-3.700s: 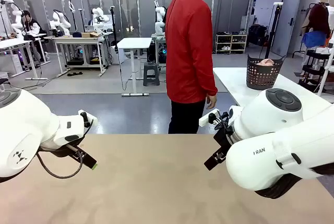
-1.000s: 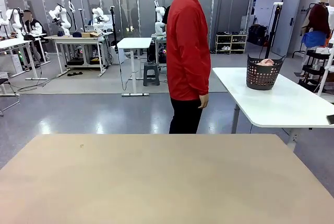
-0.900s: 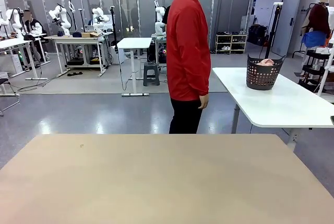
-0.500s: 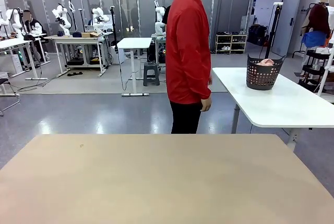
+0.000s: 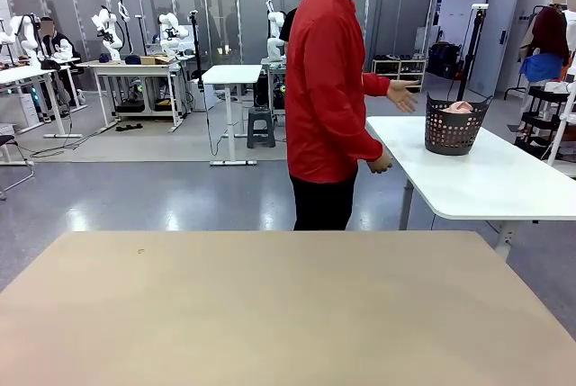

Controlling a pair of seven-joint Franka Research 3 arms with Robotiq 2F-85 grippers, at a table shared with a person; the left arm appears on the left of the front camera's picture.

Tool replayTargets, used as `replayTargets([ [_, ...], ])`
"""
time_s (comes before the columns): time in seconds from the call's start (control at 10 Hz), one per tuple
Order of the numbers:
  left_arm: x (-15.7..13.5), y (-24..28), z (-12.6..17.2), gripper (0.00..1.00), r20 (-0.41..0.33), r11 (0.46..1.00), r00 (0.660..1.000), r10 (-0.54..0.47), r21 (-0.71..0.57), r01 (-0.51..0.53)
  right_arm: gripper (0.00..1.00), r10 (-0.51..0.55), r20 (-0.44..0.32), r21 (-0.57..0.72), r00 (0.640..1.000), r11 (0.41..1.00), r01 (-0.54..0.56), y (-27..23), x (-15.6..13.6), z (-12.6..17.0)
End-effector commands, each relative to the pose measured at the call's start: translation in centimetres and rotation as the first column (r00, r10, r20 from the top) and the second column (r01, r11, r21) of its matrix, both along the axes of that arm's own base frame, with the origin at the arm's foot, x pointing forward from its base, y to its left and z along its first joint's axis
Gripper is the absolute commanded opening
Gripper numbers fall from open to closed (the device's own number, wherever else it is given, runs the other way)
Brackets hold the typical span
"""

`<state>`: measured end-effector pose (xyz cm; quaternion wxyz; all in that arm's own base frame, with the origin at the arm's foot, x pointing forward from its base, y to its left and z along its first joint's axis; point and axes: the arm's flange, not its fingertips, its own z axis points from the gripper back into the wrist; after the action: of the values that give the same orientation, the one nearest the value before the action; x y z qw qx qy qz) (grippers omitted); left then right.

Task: Fold the towel.
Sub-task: Grab the top end of the 100 cm Hotel Towel extended by the human.

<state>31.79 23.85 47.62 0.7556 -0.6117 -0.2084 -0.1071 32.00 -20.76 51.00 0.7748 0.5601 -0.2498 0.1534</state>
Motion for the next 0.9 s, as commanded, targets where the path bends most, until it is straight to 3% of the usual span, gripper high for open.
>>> replayTargets([
  [0.0,-0.35,0.14,0.23,1.00,0.017,1.000,1.000,-0.011,-0.008,0.011,1.00,-0.001,0.022,0.016,1.000,1.000,0.001,0.00,-0.09,0.10],
  [0.8,-0.35,0.14,0.23,1.00,0.017,1.000,1.000,-0.011,-0.008,0.011,1.00,-0.001,0.022,0.016,1.000,1.000,0.001,0.00,-0.09,0.10],
])
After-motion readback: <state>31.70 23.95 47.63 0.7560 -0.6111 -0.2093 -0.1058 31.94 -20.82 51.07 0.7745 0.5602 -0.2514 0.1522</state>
